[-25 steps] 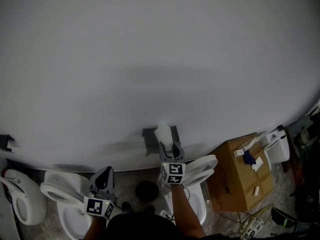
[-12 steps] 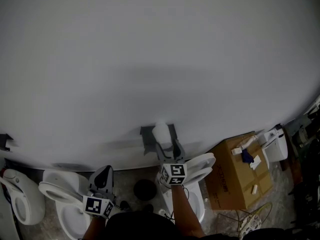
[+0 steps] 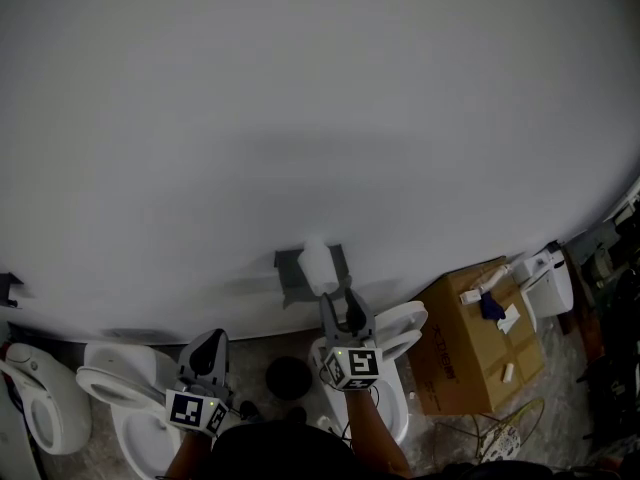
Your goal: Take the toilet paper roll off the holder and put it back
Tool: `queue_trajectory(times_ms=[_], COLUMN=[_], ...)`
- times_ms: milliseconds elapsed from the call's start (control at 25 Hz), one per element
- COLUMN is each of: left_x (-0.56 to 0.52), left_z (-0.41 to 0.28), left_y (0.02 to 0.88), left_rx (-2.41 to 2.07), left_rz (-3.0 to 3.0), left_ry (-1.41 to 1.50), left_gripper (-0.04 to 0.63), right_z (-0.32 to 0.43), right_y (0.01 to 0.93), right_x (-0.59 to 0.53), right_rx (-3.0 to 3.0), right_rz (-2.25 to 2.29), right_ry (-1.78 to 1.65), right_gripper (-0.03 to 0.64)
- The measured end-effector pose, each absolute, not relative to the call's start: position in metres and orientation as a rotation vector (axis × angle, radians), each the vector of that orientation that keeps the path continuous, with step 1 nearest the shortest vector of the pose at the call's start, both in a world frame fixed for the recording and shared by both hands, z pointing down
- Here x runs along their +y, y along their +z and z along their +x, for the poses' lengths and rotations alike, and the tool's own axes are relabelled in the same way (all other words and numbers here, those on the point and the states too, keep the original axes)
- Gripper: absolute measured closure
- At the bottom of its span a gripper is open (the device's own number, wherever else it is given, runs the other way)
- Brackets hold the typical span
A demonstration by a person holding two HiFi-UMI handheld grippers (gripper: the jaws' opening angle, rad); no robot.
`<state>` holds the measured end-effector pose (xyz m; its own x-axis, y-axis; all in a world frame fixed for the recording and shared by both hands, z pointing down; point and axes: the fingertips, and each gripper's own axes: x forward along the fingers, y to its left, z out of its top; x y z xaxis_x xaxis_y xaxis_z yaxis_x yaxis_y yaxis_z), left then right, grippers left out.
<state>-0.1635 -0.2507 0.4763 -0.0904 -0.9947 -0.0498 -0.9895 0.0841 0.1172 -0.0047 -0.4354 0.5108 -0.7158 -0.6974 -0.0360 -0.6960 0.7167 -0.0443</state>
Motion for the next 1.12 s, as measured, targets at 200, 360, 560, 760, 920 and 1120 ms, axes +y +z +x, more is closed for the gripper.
queue_trajectory(times_ms=[200,360,560,760,920,1120], left_x=[-0.252,-0.253,-0.253,-0.252,-0.252,-0.250], left_z=[-0.163,-0.163,-0.163,-0.160,-0.159,-0.159], left_y=[0.476,0.474,0.470,0.468,0.468,0.469], left_rx=[-2.283,-2.286,-2.291,-2.284,-2.282,-2.283], left_rz=[2.098,2.099,2.114,2.130,2.138,2.137], left_ry=[-0.177,-0.181,-0.191,-0.180,-0.172,-0.157], left_gripper=[0.592,0.592,0.592,0.592,0.592,0.592], right_z=[0.009,0.027,0.046,0.052,0.053,0.056], right_y=[0.500,0.494,0.479,0.473,0.470,0.468], right_x=[-0.417,-0.406,-0.397,-0.378,-0.373,-0.373], right_rx=[2.905,2.894,2.854,2.876,2.850,2.832], right_rz=[-1.157,-1.177,-1.188,-1.144,-1.149,-1.158], right_ry=[0.016,0.025,0.034,0.069,0.123,0.120], right_gripper=[0.522,0.583,0.612,0.614,0.614,0.614])
